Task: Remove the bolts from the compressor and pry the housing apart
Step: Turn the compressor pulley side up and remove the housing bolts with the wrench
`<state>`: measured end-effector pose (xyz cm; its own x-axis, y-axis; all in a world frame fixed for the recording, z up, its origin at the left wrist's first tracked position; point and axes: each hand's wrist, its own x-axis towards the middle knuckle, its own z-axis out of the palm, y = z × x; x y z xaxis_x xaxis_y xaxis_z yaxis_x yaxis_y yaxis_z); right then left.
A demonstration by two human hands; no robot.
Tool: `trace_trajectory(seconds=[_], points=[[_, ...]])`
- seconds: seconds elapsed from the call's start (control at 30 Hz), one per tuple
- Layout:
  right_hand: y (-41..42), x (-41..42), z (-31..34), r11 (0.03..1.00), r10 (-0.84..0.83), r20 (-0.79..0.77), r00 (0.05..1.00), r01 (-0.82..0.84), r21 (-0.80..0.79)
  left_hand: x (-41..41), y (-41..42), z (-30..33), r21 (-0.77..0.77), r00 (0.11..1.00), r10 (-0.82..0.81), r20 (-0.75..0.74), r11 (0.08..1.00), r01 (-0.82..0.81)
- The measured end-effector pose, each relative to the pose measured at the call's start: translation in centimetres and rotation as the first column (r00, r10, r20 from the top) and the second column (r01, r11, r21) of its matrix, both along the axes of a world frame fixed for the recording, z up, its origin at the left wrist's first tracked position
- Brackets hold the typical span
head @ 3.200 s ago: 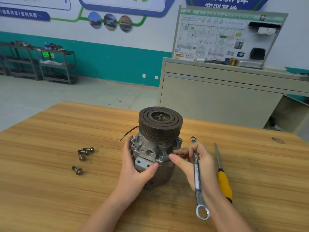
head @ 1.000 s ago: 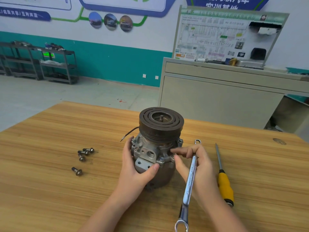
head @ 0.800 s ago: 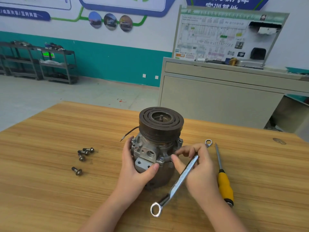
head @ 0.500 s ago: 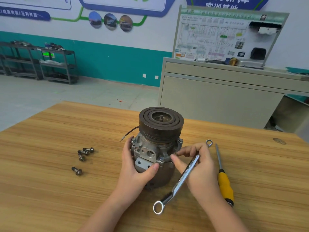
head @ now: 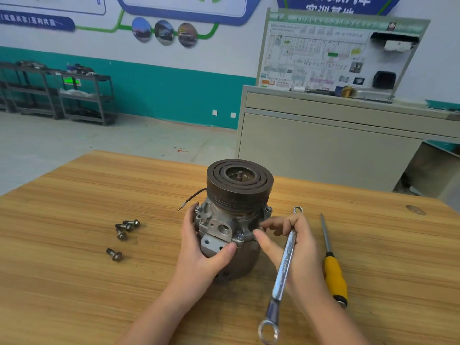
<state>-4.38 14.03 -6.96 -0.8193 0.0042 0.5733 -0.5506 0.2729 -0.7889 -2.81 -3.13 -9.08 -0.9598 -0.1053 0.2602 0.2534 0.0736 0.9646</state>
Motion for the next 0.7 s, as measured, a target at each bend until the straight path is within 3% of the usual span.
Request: trace_trajectory(seconds=[0.7], points=[[0.14,-0.01,-0.12,0.999,-0.03,-0.049,0.998,0.032,0.037,-0.15,-0.07,-0.18,-0.014,1.0,0.009,-0.016,1.0,-0.009]])
